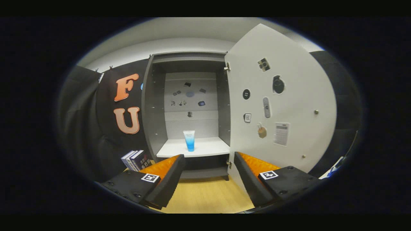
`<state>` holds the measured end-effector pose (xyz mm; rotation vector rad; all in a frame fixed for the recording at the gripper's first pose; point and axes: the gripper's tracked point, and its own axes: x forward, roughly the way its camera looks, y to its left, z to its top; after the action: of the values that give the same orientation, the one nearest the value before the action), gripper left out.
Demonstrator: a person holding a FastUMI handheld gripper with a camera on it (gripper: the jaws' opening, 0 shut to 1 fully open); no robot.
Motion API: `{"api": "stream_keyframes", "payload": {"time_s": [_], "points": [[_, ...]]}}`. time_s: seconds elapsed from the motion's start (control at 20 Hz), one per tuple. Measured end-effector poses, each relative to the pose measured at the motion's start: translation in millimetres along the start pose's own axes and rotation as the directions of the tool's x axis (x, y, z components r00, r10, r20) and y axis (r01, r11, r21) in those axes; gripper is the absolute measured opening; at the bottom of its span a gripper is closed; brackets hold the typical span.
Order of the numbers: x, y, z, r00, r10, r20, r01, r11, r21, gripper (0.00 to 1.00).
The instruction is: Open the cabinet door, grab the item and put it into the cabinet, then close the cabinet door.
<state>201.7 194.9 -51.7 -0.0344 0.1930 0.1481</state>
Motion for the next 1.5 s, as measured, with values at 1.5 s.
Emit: {"api": "stream_keyframes", "payload": {"time_s": [1.5], "points": [[-25.5,-247.3,-30.0,0.975,-0.222,-0.010,0.222,0.975,0.004,0.97]]}}
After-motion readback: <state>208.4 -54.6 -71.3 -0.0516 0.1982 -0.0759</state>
